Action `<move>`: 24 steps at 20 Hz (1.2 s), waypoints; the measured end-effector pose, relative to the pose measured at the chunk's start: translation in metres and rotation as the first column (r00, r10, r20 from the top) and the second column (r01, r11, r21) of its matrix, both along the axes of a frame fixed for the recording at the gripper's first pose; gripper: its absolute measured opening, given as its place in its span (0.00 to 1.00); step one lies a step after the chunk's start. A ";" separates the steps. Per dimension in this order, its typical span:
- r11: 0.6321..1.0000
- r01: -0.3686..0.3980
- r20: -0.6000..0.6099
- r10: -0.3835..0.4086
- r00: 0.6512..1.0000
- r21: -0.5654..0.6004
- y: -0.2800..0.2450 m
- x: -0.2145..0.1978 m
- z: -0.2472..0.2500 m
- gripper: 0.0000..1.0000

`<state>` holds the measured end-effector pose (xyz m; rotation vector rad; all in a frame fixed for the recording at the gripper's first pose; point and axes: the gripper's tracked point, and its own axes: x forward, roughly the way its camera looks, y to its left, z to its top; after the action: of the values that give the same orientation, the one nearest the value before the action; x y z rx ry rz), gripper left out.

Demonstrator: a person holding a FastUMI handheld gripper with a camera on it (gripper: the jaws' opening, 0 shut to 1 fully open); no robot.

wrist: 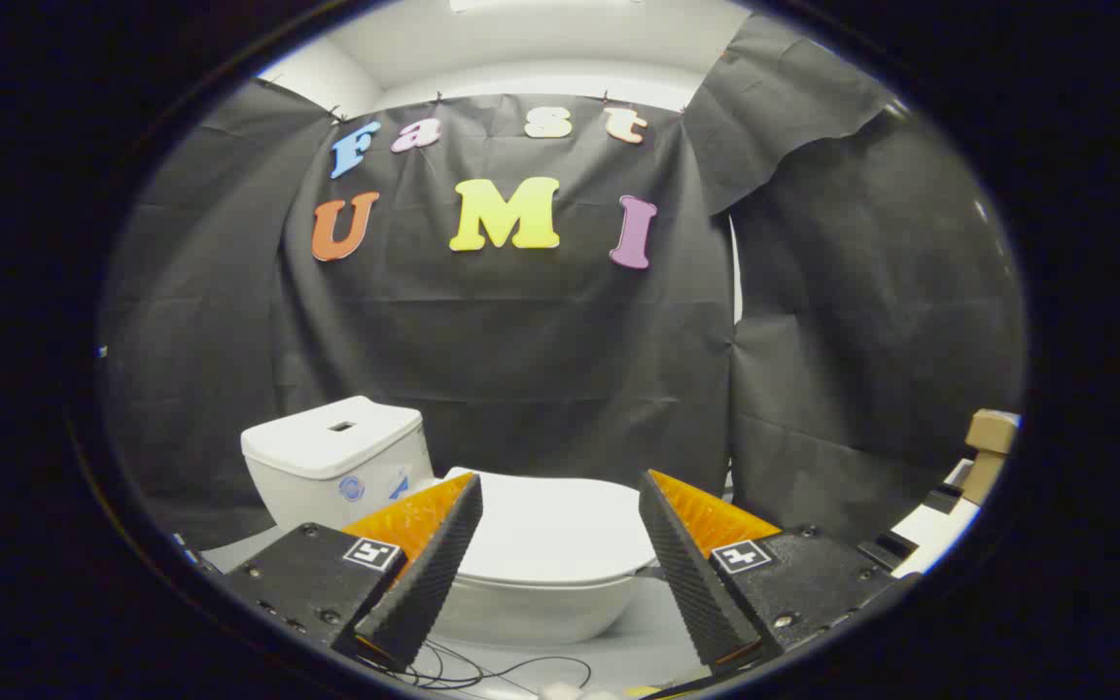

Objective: Open the toilet lid.

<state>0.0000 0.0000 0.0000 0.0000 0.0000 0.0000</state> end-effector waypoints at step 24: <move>1.000 0.025 -0.050 -0.024 0.998 0.008 -0.030 0.024 -0.003 1.00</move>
<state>0.0235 -0.0301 -0.0026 0.0083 0.0502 -0.0246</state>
